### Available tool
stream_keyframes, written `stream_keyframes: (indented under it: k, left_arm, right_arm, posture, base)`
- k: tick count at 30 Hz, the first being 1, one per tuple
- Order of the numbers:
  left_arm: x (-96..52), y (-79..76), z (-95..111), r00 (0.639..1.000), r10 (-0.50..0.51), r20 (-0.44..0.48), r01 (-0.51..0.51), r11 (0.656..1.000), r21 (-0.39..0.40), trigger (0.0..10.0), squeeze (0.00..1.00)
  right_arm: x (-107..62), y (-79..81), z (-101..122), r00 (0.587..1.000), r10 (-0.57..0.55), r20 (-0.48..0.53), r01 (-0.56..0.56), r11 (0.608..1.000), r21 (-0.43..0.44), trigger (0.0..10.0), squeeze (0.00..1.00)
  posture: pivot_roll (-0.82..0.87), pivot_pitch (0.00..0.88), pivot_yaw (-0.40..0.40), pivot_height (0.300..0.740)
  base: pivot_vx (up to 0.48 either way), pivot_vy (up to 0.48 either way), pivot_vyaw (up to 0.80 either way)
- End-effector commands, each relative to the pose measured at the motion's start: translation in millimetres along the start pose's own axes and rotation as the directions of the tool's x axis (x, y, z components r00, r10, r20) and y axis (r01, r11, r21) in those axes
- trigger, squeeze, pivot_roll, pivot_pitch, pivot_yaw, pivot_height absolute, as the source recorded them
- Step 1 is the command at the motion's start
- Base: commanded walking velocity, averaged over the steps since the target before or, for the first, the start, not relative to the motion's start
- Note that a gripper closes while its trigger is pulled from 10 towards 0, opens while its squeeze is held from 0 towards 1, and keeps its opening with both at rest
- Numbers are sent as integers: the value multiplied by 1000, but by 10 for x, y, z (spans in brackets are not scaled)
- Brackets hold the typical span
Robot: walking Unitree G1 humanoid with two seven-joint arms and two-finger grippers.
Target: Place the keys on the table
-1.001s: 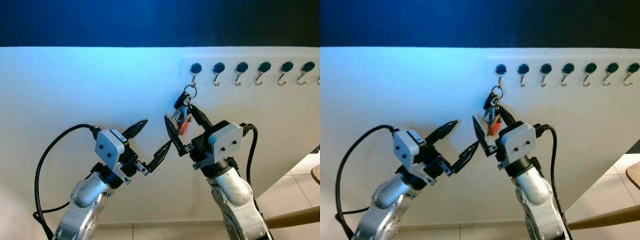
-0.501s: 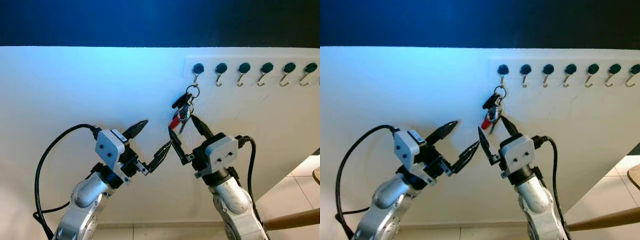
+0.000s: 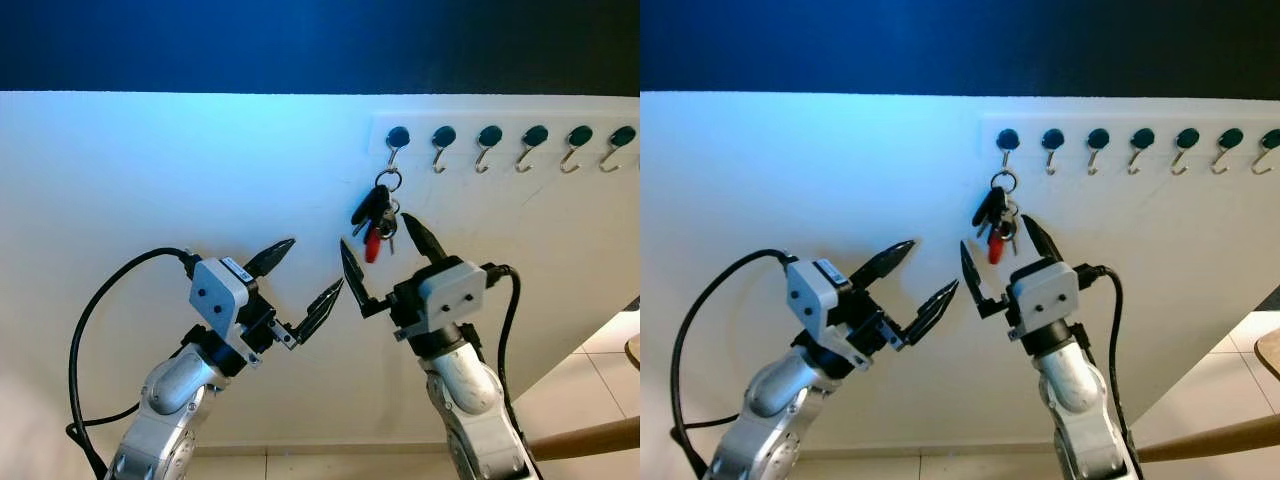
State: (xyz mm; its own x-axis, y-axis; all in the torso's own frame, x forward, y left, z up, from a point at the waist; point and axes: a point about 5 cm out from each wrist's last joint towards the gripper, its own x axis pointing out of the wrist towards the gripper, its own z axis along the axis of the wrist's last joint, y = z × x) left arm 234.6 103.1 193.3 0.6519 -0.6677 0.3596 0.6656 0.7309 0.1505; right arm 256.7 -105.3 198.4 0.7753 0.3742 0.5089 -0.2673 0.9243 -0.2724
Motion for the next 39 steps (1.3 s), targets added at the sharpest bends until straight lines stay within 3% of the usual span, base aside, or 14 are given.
stream_keyframes:
  k: [1, 4, 5, 6, 7, 10, 11, 13, 14, 26, 39]
  left_arm:
    - [16, -22, 41, 1000, -2, 28, 3, 1000, -2, 10000, 0]
    - [12, -18, 42, 1000, -1, 27, 1, 1000, -1, 10000, 0]
    - [10, -19, 40, 1000, 0, 26, 0, 1000, -2, 10000, 0]
    - [10, -19, 40, 1000, 0, 26, 0, 1000, -2, 10000, 0]
    - [10, -22, 39, 1000, 0, 26, 0, 1000, -2, 10000, 0]
    - [13, -24, 36, 1000, -2, 25, 2, 1000, -2, 10000, 0]
    - [14, -24, 34, 1000, -3, 25, 3, 1000, -2, 10000, 0]
    - [16, -25, 32, 1000, -4, 24, 4, 1000, -3, 10000, 0]
    - [19, -24, 29, 1000, -5, 23, 5, 1000, -2, 10000, 0]
    - [38, -5, 26, 1000, -10, 22, 10, 1000, 5, 10000, 0]
    - [44, 12, 44, 1000, -8, 27, 8, 1000, 13, 10000, 0]
  right_arm:
    - [5, 12, 7, 1000, -1, 15, 1, 1000, -16, 10000, 0]
    - [-6, 18, 56, 999, -2, 48, 2, 1000, -16, 10000, 0]
    - [-34, 15, 49, 999, -10, 45, 11, 1000, -15, 10000, 396]
    - [-34, 15, 49, 999, -10, 45, 11, 1000, -15, 10000, 396]
    - [-41, 11, 40, 999, -19, 40, 20, 1000, -17, 10000, 922]
    - [-33, 1, 33, 999, -34, 35, 34, 999, -25, 10000, 918]
    - [-24, -9, 23, 999, -47, 26, 48, 998, -39, 10000, 749]
    - [-16, -15, 15, 998, -57, 21, 58, 997, -49, 10000, 749]
    - [-8, -21, 2, 998, -69, 13, 69, 996, -61, 10000, 0]
    - [35, 2, -140, 990, -125, -64, 122, 991, -55, 10000, 0]
    - [111, 133, -152, 995, -71, -69, 74, 997, 35, 10000, 0]
  posture:
    - [22, 71, -20, 740]
    - [21, 73, -21, 740]
    - [20, 73, -20, 740]
    - [20, 73, -20, 740]
    - [20, 74, -19, 740]
    - [19, 74, -17, 740]
    - [19, 74, -17, 740]
    - [19, 74, -17, 740]
    - [21, 74, -16, 740]
    - [25, 70, -11, 740]
    - [27, 72, -10, 740]
  base:
    - [0, 0, 0]
    - [0, 0, 0]
    - [0, 0, 0]
    - [0, 0, 0]
    - [0, 0, 0]
    - [0, 0, 0]
    - [0, 0, 0]
    - [0, 0, 0]
    - [0, 0, 0]
    - [0, 0, 0]
    - [0, 0, 0]
